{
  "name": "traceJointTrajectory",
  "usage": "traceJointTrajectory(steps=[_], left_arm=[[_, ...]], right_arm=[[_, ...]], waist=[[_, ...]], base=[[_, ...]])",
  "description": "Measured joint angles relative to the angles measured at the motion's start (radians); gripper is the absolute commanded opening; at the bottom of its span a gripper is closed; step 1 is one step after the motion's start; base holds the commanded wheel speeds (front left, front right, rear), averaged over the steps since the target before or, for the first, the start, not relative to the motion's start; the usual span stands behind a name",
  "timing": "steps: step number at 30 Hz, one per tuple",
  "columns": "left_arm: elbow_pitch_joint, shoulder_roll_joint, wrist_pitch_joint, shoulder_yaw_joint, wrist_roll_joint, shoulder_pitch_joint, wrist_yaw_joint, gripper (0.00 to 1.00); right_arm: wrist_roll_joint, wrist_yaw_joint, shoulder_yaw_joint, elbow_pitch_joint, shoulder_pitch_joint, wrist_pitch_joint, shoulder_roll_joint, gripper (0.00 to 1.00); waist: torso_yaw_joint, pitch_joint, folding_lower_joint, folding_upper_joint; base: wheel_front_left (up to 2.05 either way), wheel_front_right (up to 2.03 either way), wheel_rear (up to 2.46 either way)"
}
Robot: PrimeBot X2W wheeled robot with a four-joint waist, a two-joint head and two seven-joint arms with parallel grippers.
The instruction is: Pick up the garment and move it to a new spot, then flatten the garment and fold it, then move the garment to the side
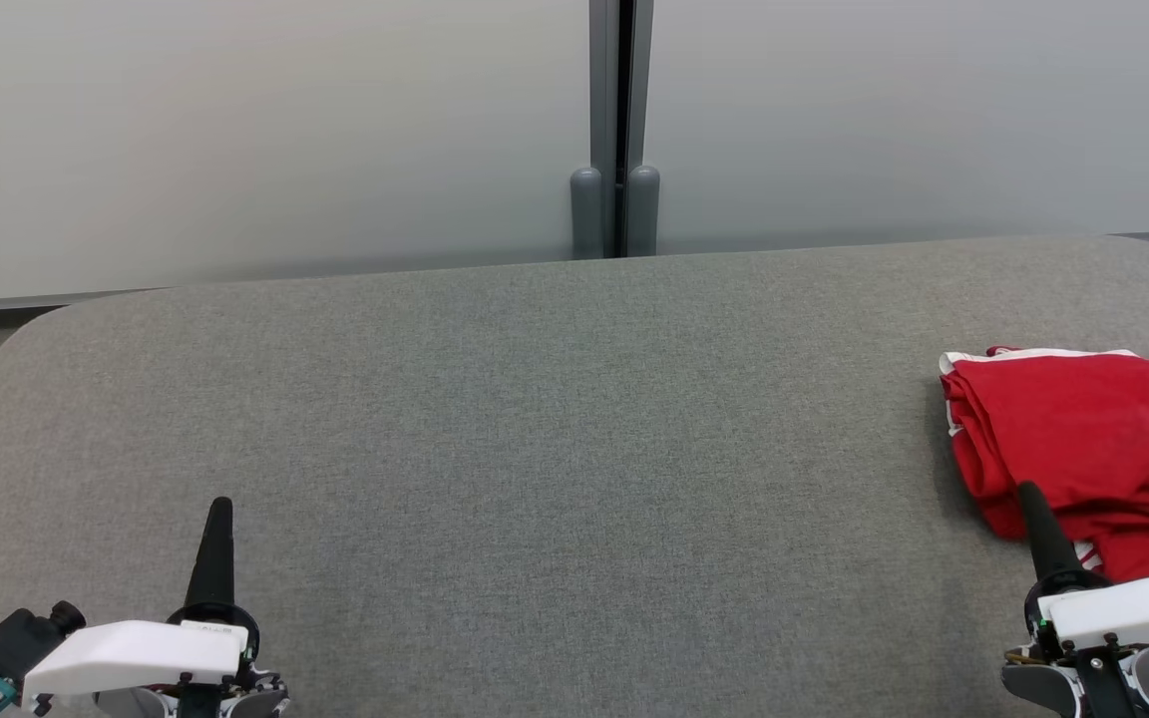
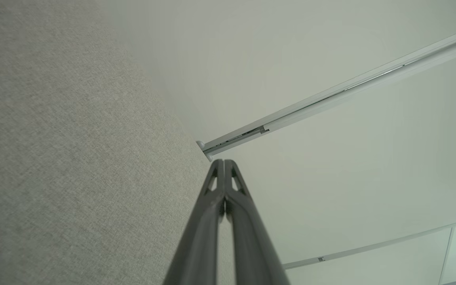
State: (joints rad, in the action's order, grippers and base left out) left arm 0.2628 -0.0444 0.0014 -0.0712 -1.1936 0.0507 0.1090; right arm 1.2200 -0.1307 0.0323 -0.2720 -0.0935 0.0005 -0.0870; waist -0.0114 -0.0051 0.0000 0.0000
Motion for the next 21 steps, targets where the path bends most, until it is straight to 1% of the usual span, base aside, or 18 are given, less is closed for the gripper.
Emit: traceJointTrajectory(steps=[21], left_arm=[[-0.007, -0.001, 0.048, -0.016, -0.172, 0.021, 0.006, 0.00]], right_arm=[[0.161, 0.000, 0.034, 0.009, -0.004, 0.046, 0.016, 0.00]], waist=[[0.004, 0.003, 0.0000, 0.0000]], base=[[0.00, 0.00, 0.00]])
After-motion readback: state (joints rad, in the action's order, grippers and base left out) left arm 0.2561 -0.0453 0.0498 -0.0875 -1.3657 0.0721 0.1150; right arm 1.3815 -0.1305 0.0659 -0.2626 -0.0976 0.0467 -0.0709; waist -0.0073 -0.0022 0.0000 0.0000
